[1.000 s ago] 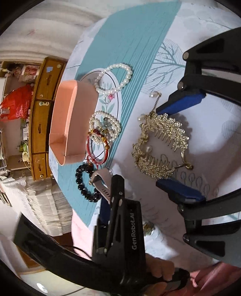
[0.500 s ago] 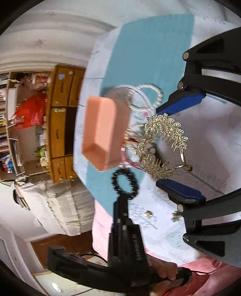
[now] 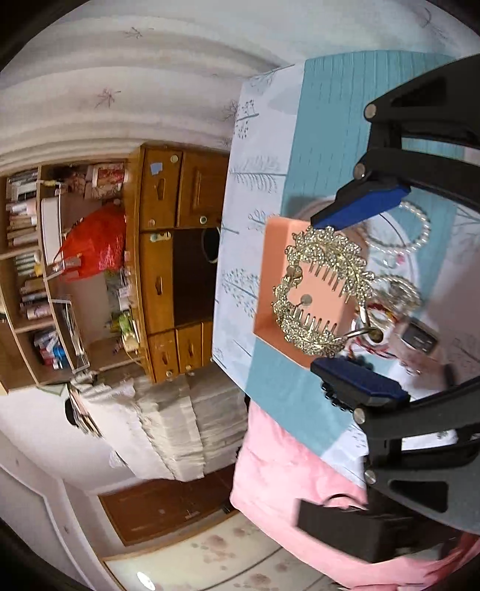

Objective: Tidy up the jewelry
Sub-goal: 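Drop the gold comb into the pink tray with the right tool while the left tool drops the smartwatch in, then grasp the black bead bracelet with the left tool while the right tool grasps the pearl bracelet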

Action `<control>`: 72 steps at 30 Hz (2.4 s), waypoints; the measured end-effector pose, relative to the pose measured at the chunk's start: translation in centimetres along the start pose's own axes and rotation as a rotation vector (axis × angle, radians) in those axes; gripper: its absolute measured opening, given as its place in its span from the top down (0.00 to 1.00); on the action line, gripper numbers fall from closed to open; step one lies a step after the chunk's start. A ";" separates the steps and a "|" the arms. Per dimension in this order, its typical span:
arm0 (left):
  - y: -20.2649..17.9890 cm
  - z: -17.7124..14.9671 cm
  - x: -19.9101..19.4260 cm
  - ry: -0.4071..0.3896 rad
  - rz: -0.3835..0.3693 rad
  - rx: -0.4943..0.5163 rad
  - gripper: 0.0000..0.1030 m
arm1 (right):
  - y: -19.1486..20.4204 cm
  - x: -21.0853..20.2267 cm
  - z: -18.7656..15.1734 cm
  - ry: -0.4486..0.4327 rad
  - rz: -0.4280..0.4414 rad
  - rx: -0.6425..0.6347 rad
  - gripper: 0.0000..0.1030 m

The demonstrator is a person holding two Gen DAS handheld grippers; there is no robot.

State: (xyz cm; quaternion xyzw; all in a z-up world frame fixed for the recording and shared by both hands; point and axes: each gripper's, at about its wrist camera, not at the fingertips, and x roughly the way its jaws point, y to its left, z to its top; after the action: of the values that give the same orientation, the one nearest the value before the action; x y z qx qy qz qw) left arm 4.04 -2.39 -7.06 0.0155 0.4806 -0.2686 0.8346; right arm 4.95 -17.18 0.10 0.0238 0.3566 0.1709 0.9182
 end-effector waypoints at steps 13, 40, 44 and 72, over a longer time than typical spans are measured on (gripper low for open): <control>-0.3 0.9 3.6 0.075 -0.005 -0.042 0.88 | -3.2 3.8 0.9 0.116 -0.021 0.163 0.31; 7.7 10.6 3.6 -0.114 0.095 -0.224 0.13 | -5.0 9.5 1.5 0.210 0.065 0.323 0.27; 8.7 11.0 2.6 -0.131 0.153 -0.235 0.10 | -4.9 9.0 1.5 0.197 0.065 0.317 0.27; 16.1 8.0 1.0 0.196 0.238 -0.313 0.08 | -7.5 6.9 -0.6 0.330 -0.081 0.365 0.27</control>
State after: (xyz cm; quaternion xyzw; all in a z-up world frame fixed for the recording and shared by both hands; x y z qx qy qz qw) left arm 18.24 8.65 -7.29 -0.0317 0.5900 -0.0873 0.8021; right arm 11.49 -22.04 -6.06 0.1467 0.5273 0.0684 0.8341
